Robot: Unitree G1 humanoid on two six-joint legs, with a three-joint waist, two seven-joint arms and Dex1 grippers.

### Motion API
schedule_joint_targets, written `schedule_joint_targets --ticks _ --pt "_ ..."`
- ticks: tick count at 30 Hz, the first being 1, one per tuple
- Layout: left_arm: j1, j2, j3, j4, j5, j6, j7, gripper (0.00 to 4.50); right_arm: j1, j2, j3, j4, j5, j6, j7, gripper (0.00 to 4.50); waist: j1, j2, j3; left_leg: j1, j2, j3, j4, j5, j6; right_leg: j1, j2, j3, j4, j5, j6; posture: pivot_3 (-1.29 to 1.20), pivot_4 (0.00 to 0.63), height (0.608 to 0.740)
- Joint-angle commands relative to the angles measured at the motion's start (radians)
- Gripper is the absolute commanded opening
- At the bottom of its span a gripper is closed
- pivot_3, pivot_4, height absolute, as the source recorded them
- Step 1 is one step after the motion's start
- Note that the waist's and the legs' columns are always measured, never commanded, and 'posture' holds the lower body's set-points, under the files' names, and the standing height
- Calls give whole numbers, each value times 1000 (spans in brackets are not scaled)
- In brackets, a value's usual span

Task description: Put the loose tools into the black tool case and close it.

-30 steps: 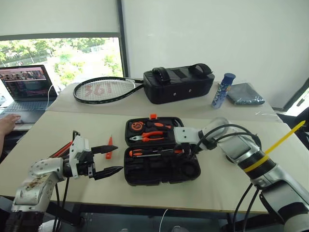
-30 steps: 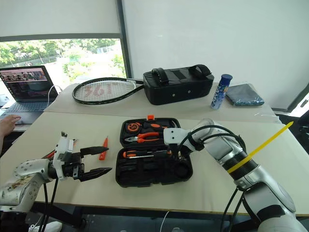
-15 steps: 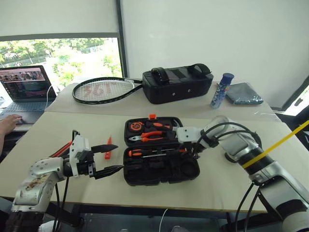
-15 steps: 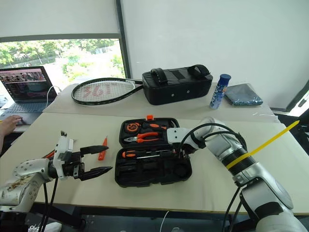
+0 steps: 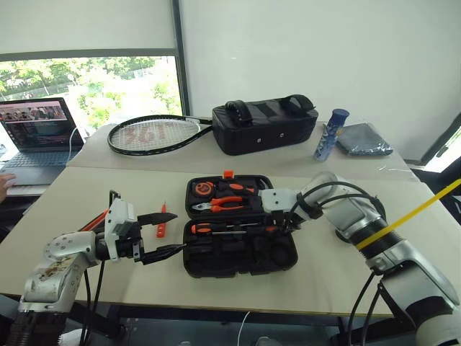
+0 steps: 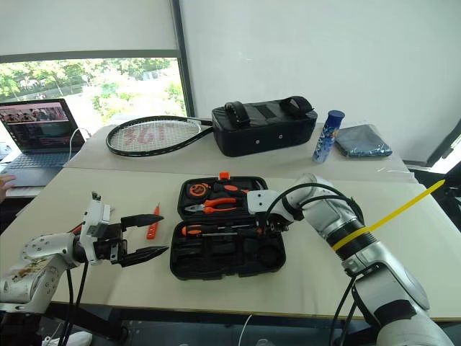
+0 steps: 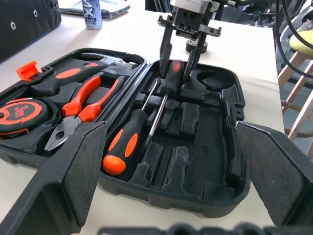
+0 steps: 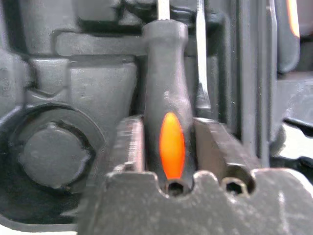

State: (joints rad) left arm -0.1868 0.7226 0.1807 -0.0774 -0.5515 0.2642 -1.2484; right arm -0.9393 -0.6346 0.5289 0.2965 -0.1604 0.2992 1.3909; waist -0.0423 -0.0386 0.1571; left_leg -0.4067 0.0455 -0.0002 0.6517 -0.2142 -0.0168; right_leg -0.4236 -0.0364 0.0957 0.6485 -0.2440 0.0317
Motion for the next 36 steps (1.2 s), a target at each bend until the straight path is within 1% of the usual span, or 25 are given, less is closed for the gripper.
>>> schedule_joint_targets --ticks 1,5,8,10,13,15,17,19,20,21,22,27,36 --pt "-22 12 6 -4 -4 -16 -6 4500 -37 -6 -67 -11 77 -6 75 3532 0 0 0 0 0 0 0 0 0 0 0 0 0 0 0 0 150 740" --pt "-31 12 2 4 -1 -19 -8 4500 -57 -26 -125 -26 148 10 139 3532 -3 0 0 0 0 0 0 0 0 0 0 0 0 0 0 0 150 740" --pt "-39 9 -2 10 2 -21 -7 4500 -68 -24 -186 -20 212 12 145 3532 -3 0 0 0 0 0 0 0 0 0 0 0 0 0 0 0 150 740" --pt "-40 8 -2 11 2 -22 -7 4500 -61 -30 -205 -31 234 43 141 3532 -2 0 0 0 0 0 0 0 0 0 0 0 0 0 0 0 150 740" --pt "-39 9 -3 14 4 -24 -10 4500 -2 -31 -200 -87 224 73 94 2807 -1 0 0 0 0 0 0 0 0 0 0 0 0 0 0 0 150 740" --pt "-37 9 -10 17 11 -29 -13 4500 42 -5 -192 -133 211 100 33 2067 -1 0 0 0 0 0 0 0 0 0 0 0 0 0 0 0 150 740" --pt "-36 8 -14 18 17 -31 -16 4500 74 18 -185 -178 209 139 -10 1463 -3 0 0 0 0 0 0 0 0 0 0 0 0 0 0 0 150 740" --pt "-38 8 -16 20 19 -30 -18 4500 103 28 -174 -209 202 148 -32 786 -4 0 0 0 0 0 0 0 0 0 0 0 0 0 0 0 150 740" --pt "-40 9 -18 22 21 -30 -21 4500 113 35 -170 -214 197 149 -47 366 -4 0 0 0 0 0 0 0 0 0 0 0 1 0 0 0 150 740" --pt "-41 10 -19 23 22 -30 -23 4500 119 40 -165 -215 191 150 -59 70 -4 0 0 0 0 0 0 0 0 0 0 0 1 0 0 0 150 740" --pt "-43 10 -21 25 24 -30 -24 4500 125 42 -157 -212 182 147 -71 12 -3 0 0 0 0 0 0 0 0 0 0 0 1 0 0 0 150 740" --pt "-53 11 -26 29 26 -28 -26 4500 127 58 -132 -171 148 138 -117 12 -2 0 0 0 0 0 0 0 0 0 0 0 1 0 0 0 150 740" --pt "-54 14 -22 23 32 -23 -24 4500 122 68 -88 -103 109 100 -125 12 -3 0 0 1 0 0 0 0 0 0 0 0 1 0 0 0 150 740"
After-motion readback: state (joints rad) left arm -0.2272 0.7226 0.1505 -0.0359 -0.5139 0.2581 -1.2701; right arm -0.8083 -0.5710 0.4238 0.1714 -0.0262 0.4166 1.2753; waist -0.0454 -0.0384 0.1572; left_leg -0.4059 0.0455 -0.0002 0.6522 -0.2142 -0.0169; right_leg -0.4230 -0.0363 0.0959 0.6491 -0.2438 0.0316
